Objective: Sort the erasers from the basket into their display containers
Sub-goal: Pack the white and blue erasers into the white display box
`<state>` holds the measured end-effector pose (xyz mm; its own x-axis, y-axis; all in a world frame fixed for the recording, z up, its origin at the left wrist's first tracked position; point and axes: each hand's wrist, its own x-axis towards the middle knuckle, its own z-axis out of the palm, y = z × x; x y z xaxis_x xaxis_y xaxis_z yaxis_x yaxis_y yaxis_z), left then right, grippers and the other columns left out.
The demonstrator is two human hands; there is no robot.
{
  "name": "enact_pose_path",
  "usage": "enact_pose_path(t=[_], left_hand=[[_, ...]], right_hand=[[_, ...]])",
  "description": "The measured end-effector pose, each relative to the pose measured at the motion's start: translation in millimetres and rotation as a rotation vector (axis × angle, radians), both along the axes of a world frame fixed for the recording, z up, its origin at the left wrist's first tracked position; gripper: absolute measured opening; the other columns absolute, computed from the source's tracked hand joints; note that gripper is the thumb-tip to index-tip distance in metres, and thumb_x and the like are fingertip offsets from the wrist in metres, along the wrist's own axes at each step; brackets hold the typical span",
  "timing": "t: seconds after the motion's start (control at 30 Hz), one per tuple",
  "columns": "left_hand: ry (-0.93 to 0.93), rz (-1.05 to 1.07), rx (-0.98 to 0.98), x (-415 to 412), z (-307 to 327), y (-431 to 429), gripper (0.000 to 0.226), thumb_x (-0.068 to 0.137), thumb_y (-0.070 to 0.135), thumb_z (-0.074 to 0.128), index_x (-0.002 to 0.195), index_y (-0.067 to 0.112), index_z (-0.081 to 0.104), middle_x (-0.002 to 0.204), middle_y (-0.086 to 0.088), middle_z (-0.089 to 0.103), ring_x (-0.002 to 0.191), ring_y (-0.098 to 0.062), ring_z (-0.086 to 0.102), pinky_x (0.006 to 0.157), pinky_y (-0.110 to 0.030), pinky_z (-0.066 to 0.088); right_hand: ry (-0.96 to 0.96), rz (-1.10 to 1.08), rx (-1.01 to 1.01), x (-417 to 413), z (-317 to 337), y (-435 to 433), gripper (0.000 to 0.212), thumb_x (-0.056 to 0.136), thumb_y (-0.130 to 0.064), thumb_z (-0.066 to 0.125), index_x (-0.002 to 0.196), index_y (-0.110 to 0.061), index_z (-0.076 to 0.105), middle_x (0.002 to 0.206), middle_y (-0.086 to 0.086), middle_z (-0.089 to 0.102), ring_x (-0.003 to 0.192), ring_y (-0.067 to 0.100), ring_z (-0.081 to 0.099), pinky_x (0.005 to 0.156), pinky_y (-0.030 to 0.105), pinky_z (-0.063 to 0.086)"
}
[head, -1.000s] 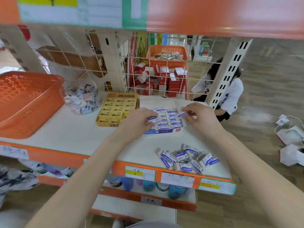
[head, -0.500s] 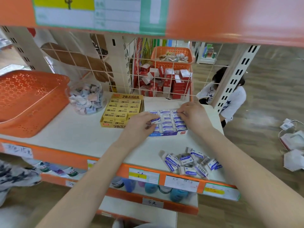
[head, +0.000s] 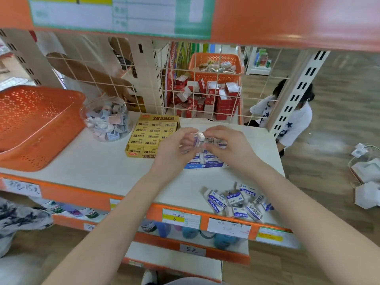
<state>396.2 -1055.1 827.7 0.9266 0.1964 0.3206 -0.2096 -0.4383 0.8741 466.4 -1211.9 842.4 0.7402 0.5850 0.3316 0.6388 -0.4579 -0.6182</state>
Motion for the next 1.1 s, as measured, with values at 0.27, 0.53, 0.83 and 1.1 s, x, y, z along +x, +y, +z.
enact_pose_path(t=[0.27,0.53,0.83,1.1], left_hand=[[0.042,0.098,0.381,-1.7,-4.5,17.1,0.041,0.081,0.025,0.073,0.119,0.02,0.056,0.107,0.009,0.063,0.107,-0.004,0.056,0.092,-0.019,0.04],[0.187,0.121,0.805,-11.1,-17.9,30.1,0.079,0.078,0.071,0.04,0.135,0.017,0.052,0.142,0.004,0.048,0.137,-0.012,0.034,0.115,-0.029,-0.003],[0.297,0.103,0.827,-10.1,-14.4,26.8,0.07,0.087,0.061,0.05,0.143,0.02,0.041,0.15,0.007,0.037,0.14,-0.005,0.025,0.115,-0.029,-0.006],[0.348,0.123,0.742,-13.7,-13.3,19.9,0.066,0.09,0.052,0.053,0.144,0.018,0.038,0.151,0.005,0.035,0.139,-0.006,0.027,0.116,-0.033,-0.001]], right_hand=[[0.082,0.043,-0.036,1.2,4.3,10.1,0.024,0.087,-0.014,0.065,0.11,-0.006,0.063,0.096,0.002,0.065,0.084,0.007,0.061,0.078,0.01,0.046],[-0.131,0.089,-0.462,11.4,-3.2,22.5,0.031,0.092,-0.019,0.058,0.121,-0.011,0.063,0.121,0.008,0.061,0.109,0.023,0.055,0.093,0.022,0.035],[-0.14,0.043,-0.481,13.1,-2.4,39.7,0.026,0.096,-0.018,0.051,0.114,-0.012,0.067,0.115,0.005,0.055,0.11,0.02,0.049,0.085,0.024,0.034],[-0.135,0.123,-0.573,14.0,7.1,34.9,0.028,0.096,-0.017,0.046,0.116,-0.014,0.067,0.116,0.004,0.057,0.108,0.026,0.045,0.093,0.039,0.039]])
